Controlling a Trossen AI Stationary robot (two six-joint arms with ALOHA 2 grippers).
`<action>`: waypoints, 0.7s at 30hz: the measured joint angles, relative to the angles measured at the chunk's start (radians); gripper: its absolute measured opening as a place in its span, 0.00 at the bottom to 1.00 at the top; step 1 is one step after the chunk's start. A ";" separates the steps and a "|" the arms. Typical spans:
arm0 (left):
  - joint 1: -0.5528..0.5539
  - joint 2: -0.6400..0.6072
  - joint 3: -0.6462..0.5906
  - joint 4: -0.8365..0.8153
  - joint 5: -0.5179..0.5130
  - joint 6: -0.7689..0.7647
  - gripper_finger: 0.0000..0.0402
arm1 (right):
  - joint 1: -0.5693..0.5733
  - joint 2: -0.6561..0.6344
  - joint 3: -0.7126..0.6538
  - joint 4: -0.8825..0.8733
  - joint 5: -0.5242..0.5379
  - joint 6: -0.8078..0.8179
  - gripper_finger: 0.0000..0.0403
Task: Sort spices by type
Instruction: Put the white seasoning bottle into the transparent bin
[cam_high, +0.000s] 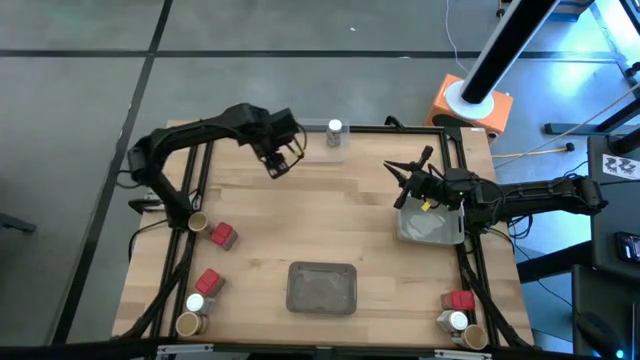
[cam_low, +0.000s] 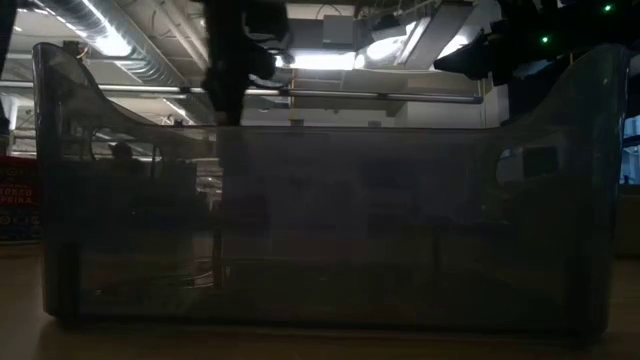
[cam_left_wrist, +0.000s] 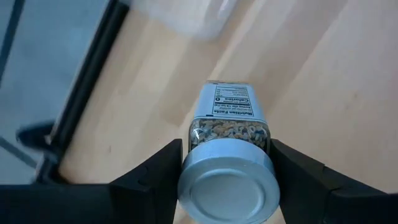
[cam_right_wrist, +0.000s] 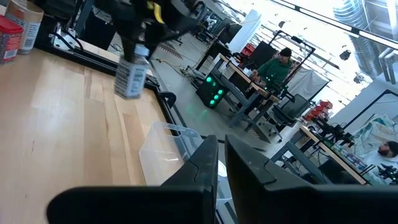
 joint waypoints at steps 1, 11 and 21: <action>0.002 0.019 0.021 0.010 -0.001 0.014 0.49 | 0.000 0.000 0.000 0.000 0.000 0.000 0.08; 0.030 0.157 0.202 0.042 -0.013 0.131 0.49 | 0.000 0.000 0.000 -0.001 0.000 0.000 0.08; 0.081 0.217 0.297 0.157 -0.059 0.277 0.48 | 0.000 0.000 0.000 0.000 0.000 -0.001 0.08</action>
